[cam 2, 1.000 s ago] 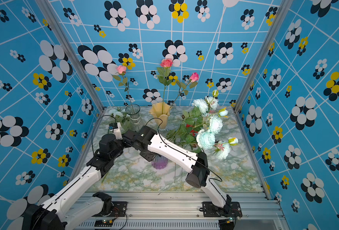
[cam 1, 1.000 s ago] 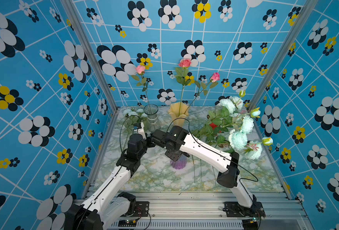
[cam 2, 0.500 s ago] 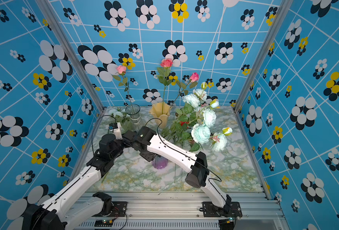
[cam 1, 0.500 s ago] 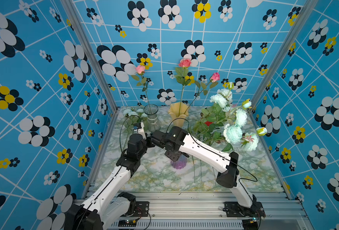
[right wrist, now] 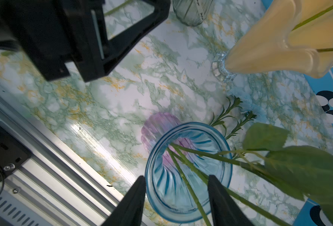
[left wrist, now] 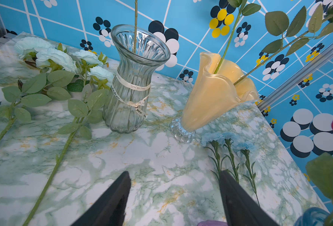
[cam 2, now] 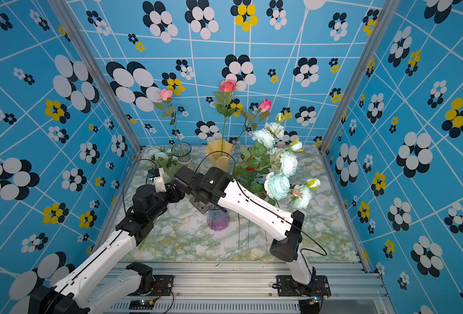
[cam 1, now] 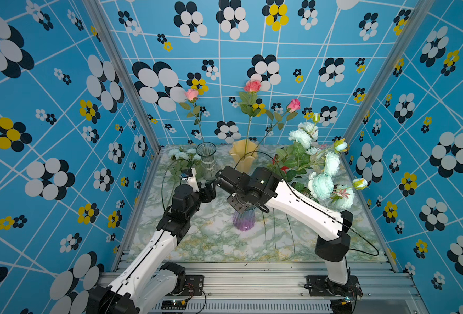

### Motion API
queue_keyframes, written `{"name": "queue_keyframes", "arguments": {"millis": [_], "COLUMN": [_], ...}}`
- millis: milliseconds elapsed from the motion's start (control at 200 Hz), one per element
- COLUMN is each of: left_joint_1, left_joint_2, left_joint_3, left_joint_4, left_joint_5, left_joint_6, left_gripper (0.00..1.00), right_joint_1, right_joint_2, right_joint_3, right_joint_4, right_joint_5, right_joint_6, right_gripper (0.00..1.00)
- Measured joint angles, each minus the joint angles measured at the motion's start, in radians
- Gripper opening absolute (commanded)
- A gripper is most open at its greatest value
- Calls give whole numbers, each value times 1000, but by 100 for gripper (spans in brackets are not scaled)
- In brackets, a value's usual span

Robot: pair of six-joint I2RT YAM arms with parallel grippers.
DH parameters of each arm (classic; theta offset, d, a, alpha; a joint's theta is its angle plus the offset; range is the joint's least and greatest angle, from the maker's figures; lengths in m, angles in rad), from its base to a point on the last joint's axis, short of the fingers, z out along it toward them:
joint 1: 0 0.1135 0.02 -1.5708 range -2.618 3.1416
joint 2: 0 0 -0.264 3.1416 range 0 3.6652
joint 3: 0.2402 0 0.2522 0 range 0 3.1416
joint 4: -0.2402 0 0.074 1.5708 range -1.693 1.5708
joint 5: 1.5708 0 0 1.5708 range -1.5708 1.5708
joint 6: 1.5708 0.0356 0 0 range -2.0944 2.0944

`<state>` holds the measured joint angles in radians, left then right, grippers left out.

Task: Pick out blue flowers from the vase
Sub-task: Pick up the flower from the vase.

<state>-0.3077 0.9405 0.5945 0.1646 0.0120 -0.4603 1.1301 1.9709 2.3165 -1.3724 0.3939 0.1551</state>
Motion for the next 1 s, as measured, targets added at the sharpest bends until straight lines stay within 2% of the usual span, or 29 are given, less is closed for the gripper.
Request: {"name": "queue_keyframes", "arguments": {"millis": [180,365,710,1004], "left_joint_1": [0,-43,-326,-526], "left_joint_2": [-25,-60,-90,0], "left_joint_3": [0,2,114,198], "left_joint_4": [0,-7,-54,-68], "left_joint_5": [20,42,-2,-70], "left_joint_6": [8,50,245,402], "left_gripper": [74,73,72,71], "right_joint_1": [1,10,35,35], "right_joint_2": [-116,-195,-417,-552], "right_joint_3": [-52,-131,-280,-283], "right_joint_4": [120,244,469,618], "right_joint_5": [2,-66,-310,-429], "right_joint_6": [-2,-13,-34,-39], "right_gripper": [54,52,49,48]}}
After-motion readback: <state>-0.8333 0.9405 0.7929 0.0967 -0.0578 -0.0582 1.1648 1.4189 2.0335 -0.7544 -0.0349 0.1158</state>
